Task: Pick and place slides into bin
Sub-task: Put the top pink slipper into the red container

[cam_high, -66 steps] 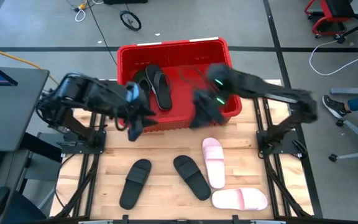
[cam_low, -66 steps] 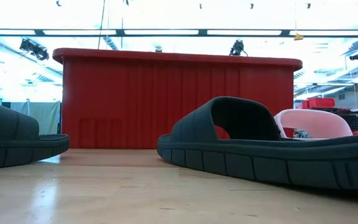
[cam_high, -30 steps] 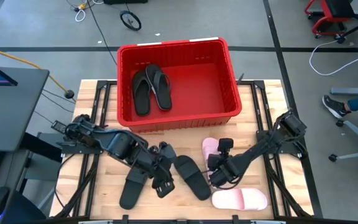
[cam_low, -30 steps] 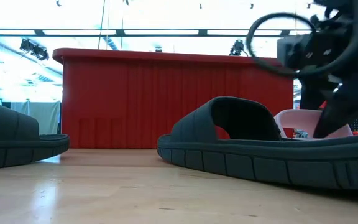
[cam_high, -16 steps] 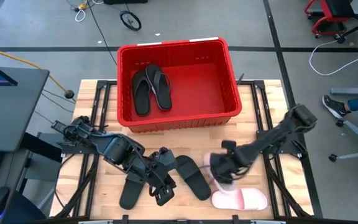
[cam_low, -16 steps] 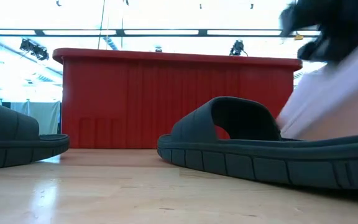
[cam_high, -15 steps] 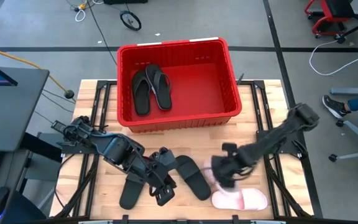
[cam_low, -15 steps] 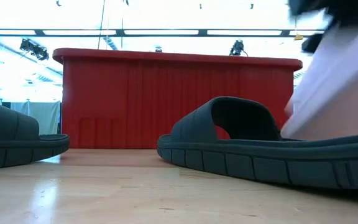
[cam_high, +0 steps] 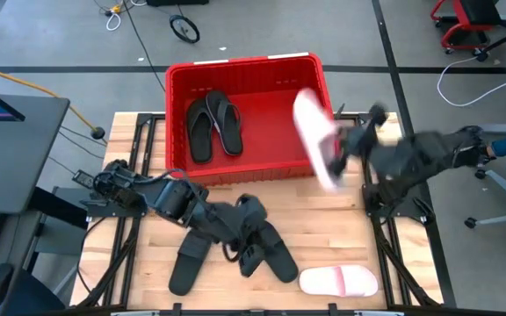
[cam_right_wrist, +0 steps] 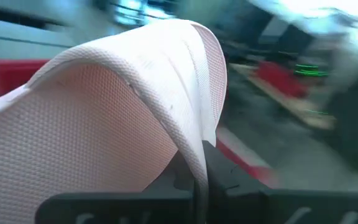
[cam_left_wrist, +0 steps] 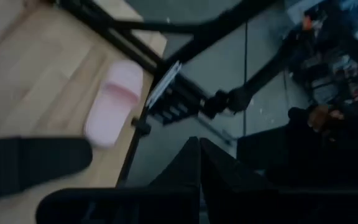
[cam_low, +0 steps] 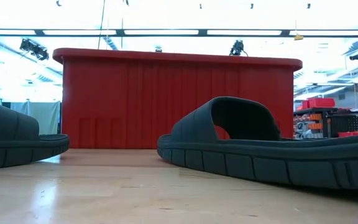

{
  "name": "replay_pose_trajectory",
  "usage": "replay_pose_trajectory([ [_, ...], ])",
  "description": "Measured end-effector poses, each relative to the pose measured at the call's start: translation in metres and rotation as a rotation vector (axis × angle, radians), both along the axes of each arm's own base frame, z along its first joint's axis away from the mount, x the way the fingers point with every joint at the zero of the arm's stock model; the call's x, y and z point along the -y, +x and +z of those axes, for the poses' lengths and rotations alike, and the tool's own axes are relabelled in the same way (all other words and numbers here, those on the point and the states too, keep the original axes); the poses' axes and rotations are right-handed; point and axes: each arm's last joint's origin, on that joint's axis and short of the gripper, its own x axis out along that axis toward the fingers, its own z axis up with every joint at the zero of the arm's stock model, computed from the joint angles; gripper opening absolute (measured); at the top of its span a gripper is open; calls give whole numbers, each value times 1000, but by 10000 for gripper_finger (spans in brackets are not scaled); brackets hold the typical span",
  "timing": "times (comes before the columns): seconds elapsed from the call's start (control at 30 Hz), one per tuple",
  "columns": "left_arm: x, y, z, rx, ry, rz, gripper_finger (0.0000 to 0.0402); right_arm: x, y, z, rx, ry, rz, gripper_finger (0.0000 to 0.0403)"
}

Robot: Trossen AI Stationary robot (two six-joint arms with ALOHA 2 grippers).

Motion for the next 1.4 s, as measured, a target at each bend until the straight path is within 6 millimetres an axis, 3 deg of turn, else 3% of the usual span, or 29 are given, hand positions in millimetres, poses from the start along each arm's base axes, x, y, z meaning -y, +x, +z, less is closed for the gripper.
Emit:
replay_pose_trajectory([
  [0.13,-20,10,4,43,-18,55,11,50,8,15,-63,-19,-104,7],
  [0.23,-35,17,8,79,-30,97,21,87,26,3,-149,37,-96,7],
  [0.47,-56,26,13,146,-15,89,19,185,79,-65,-431,168,-234,7],
  [0.6,-60,14,31,250,61,50,5,237,100,-108,-540,207,-297,7],
  [0.7,-65,-4,48,313,140,51,9,262,104,-141,-635,281,-326,7],
  [0.87,-79,-39,77,423,273,65,18,289,106,-179,-732,352,-359,7],
  [1.03,-89,-74,99,485,351,50,6,304,112,-195,-711,349,-375,8],
  [1.23,-97,-106,114,516,359,53,16,313,117,-222,-772,392,-346,8],
  [1.4,-98,-116,116,507,362,44,30,316,120,-243,-840,422,-337,24],
])
